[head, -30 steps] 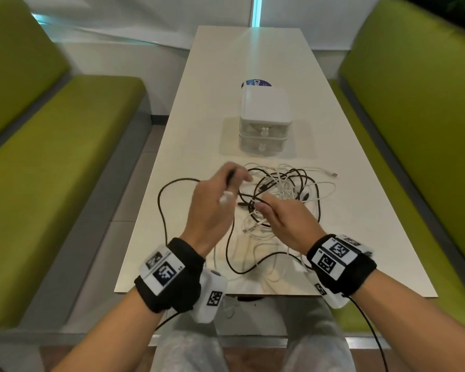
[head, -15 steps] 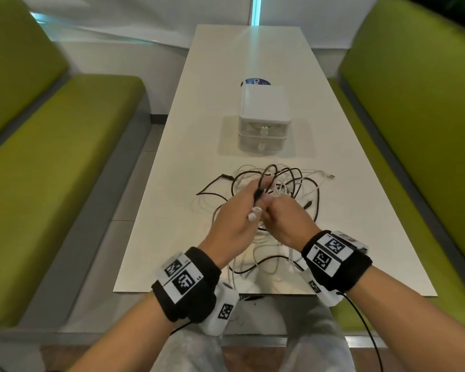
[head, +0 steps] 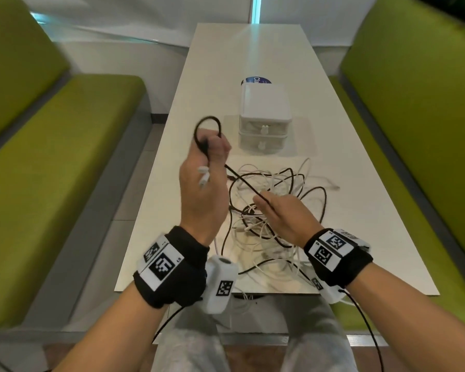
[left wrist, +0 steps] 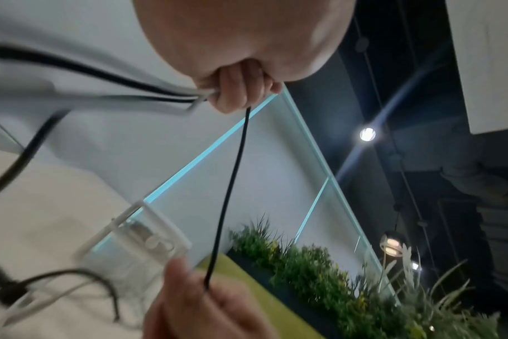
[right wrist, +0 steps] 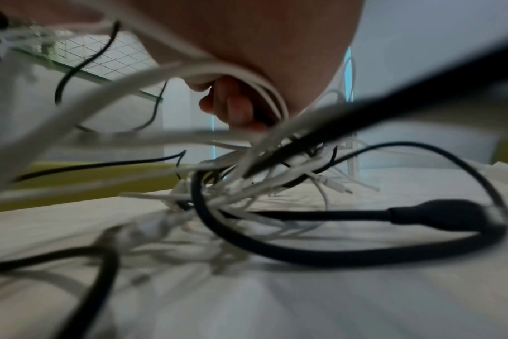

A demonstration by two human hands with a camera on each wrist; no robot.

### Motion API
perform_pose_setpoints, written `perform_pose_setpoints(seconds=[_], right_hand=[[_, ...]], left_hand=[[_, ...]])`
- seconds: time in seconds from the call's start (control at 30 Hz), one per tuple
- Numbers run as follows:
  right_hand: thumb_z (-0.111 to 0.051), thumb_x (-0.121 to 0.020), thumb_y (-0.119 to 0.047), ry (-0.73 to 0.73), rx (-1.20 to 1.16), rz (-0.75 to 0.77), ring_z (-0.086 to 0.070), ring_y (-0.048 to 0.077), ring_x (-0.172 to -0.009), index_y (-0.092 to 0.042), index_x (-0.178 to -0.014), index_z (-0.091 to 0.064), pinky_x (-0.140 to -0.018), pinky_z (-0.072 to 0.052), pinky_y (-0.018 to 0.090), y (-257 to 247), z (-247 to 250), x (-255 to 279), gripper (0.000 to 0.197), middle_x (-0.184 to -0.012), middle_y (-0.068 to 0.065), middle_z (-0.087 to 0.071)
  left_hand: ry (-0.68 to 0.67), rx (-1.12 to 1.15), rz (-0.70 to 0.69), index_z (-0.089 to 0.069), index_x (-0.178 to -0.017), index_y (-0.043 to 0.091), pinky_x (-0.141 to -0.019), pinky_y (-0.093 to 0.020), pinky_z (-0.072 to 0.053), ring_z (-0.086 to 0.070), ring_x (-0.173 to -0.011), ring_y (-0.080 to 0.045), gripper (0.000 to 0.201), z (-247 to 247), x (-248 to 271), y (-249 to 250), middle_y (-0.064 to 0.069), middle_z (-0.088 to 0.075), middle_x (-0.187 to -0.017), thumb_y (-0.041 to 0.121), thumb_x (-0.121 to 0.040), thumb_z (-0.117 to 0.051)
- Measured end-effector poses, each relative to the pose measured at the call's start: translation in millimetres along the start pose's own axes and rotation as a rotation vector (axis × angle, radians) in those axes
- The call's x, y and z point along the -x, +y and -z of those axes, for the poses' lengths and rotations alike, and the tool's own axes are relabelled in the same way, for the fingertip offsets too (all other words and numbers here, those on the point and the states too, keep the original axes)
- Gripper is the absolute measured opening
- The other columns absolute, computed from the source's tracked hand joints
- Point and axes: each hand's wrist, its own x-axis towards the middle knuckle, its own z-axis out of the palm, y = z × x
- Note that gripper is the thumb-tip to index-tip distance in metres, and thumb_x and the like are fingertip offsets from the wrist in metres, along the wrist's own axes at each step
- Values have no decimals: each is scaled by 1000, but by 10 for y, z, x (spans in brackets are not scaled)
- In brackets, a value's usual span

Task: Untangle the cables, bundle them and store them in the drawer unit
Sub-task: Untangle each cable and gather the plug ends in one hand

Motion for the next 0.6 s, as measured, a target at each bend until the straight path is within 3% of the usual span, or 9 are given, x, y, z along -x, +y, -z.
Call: perform_pose_setpoints(seconds=[0.07, 0.13, 0.2, 0.27, 0.33, 0.43, 0.53, 0.6], right_hand=[[-23, -99, -49, -11, -12, -19, -47, 20, -55, -22, -75, -37, -57, -37, 37, 9, 9, -14, 39, -57, -4, -47], [-27, -101, -44, -2, -24, -14, -49, 19, -56, -22, -75, -39, -57, -37, 36, 9, -2, -24, 36, -59, -3, -51], [-29, -102, -41, 20, -25, -11, -47, 21, -55, -20, -77, -42, -57, -35, 35, -3, 11, -27, 35, -60, 0, -53], [-27, -99, -43, 34, -38, 11, -47, 24, -54, -18, -78, -46, -56, -37, 36, -17, 31, -27, 38, -59, 2, -52], [-16, -89, -46, 25, -1, 37, -54, 31, -57, -13, -79, -54, -57, -42, 39, -25, 40, -33, 51, -60, 7, -55], [-11, -84, -51, 43, -8, 36, -60, 30, -64, -16, -110, -61, -62, -46, 39, 21, 25, -50, 66, -71, 11, -66], [-13, -91, -54, 51, -3, 74, -55, 25, -58, -15, -108, -61, -57, -40, 36, 4, 22, -54, 64, -65, 3, -62], [-21, -97, -50, 40, -4, 58, -48, 21, -55, -13, -106, -59, -55, -35, 34, 19, 20, -61, 54, -59, -2, -52]], left_hand=[[-3, 35, -27, -44, -81, 37, -55, -19, -33, -39, -59, -3, 23, -18, -34, 50, 12, -46, -75, 35, -102, -35], [-103, -104, -16, -45, -92, 37, -56, -26, -36, -45, -61, -4, 14, -61, 9, -14, 13, -52, -77, 36, -103, -36], [-261, -339, 24, -47, -108, 32, -70, -28, -46, -58, -78, -2, 13, -93, 110, -193, 13, -64, -90, 34, -103, -35], [-417, -492, 60, -51, -117, 23, -86, -35, -50, -61, -98, -7, 19, -105, 243, -379, 8, -65, -106, 27, -103, -39], [-501, -600, 23, -53, -119, 14, -86, -41, -51, -60, -100, -17, 23, -101, 330, -518, 0, -58, -114, 11, -97, -47], [-462, -689, -101, -56, -116, 10, -80, -24, -47, -56, -99, -16, 36, -74, 348, -590, -3, -53, -116, -8, -84, -54], [-397, -582, -116, -62, -108, 14, -84, -12, -43, -56, -96, 2, 41, -56, 299, -551, 3, -63, -107, -15, -81, -52], [-294, -440, -61, -63, -98, 20, -82, -12, -44, -61, -92, 5, 32, -57, 285, -483, 8, -68, -98, -8, -90, -50]])
